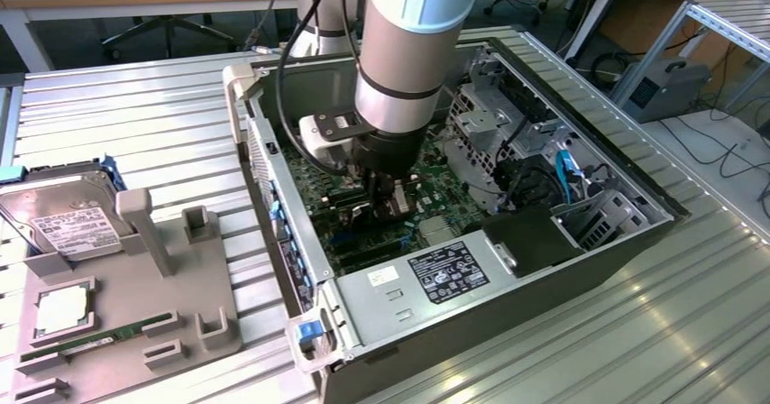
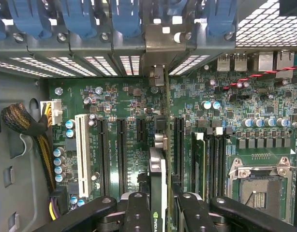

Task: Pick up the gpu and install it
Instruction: 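Insert the gpu into the slot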

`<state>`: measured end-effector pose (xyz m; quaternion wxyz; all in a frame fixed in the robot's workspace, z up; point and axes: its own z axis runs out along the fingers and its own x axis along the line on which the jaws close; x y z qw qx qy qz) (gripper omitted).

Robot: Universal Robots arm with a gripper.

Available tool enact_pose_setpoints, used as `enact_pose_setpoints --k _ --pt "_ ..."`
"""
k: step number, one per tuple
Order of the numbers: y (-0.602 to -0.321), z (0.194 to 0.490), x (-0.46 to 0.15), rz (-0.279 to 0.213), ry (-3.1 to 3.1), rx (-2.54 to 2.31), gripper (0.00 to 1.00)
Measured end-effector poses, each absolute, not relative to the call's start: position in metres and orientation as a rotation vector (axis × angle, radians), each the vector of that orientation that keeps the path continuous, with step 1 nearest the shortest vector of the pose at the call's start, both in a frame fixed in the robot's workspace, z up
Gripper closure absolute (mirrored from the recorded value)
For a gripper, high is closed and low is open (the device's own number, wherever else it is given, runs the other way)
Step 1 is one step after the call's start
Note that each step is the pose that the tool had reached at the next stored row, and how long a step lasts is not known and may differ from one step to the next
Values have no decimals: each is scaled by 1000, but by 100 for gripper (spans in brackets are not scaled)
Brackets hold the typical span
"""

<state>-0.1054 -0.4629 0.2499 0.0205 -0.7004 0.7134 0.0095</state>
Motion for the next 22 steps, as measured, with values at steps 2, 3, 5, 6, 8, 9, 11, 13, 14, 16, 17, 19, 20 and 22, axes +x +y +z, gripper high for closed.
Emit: enact_pose_setpoints --k 2,3,5,6,8,9,11,13,14,16,17,19,20,22 --pt "-463 250 -105 29 2212 -2172 73" --pt "-463 250 -105 29 2212 -2172 73" --pt "-463 250 -105 29 2212 -2172 73" --pt "-463 249 -106 32 2212 -2170 73" --pt "-463 249 -106 30 2212 -2171 67" --pt "-463 250 -105 29 2212 -2172 67" --pt "-463 250 -105 30 2212 -2172 60" --pt "-463 250 -105 30 2212 -2172 60" --pt "-463 250 -105 30 2212 -2172 60" --pt "-463 250 -105 30 2212 -2172 60" --pt "-463 250 -105 30 2212 -2172 60" --pt "-463 250 -105 30 2212 -2172 60" --pt "-463 250 -105 30 2212 -2172 60" --pt "-463 250 -105 30 2212 -2172 60"
